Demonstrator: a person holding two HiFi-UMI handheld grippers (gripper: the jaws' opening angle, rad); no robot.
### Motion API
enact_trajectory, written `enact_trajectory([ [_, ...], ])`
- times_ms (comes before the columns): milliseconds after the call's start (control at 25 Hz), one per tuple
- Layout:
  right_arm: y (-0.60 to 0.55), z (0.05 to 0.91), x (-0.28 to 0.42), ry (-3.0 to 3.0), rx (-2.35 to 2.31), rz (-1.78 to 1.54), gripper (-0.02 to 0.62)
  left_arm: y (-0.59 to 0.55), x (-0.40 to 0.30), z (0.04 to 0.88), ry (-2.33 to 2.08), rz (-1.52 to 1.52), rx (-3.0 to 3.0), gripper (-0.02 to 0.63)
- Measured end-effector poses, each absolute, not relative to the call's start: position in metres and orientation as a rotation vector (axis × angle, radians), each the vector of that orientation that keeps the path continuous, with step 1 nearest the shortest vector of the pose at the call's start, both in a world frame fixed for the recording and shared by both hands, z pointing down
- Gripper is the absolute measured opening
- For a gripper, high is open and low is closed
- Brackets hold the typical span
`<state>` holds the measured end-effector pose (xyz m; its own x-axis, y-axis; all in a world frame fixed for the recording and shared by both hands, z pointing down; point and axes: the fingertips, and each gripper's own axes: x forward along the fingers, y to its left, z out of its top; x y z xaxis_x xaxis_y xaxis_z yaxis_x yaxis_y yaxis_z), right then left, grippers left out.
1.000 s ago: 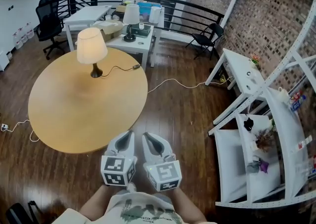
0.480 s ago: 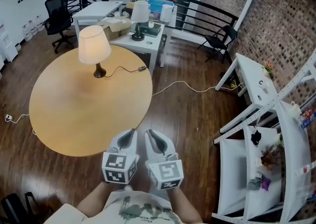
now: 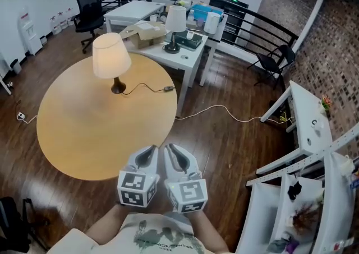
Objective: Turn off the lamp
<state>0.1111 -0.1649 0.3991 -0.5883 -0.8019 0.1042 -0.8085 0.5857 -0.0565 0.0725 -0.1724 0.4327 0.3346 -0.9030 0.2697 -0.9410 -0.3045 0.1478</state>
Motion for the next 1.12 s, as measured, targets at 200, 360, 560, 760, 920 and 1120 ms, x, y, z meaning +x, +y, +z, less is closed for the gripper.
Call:
enact_trajectory([
  [200,-0.193,0.407,0.141,-2.759,1.303,0.163,0.052,-0.204,0.100,0.434,-1.713,0.195,2.272,-0.005],
  [360,-0.217,0.418,0.172,-2.765,1.238,0.160,0.062,-0.231,0.125,0.439,-1.755,0.197,2.237,-0.005],
  [560,-0.239,0.419,0.191,-2.797,1.168,0.173,0.074,-0.244,0.138,0.438,-1.829,0.202,2.179,-0.005],
  [760,-0.261,0.426,0.195,-2.828,1.108,0.193,0.074,-0.259,0.145,0.453,-1.859,0.233,2.125,-0.005],
  [920,-0.285,0.438,0.193,-2.825,1.058,0.206,0.074,-0.282,0.141,0.465,-1.876,0.230,2.078,-0.005],
  [1120,-0.330,0.450,0.184,-2.813,1.008,0.177,0.074,-0.322,0.128,0.477,-1.899,0.219,2.028,-0.003],
])
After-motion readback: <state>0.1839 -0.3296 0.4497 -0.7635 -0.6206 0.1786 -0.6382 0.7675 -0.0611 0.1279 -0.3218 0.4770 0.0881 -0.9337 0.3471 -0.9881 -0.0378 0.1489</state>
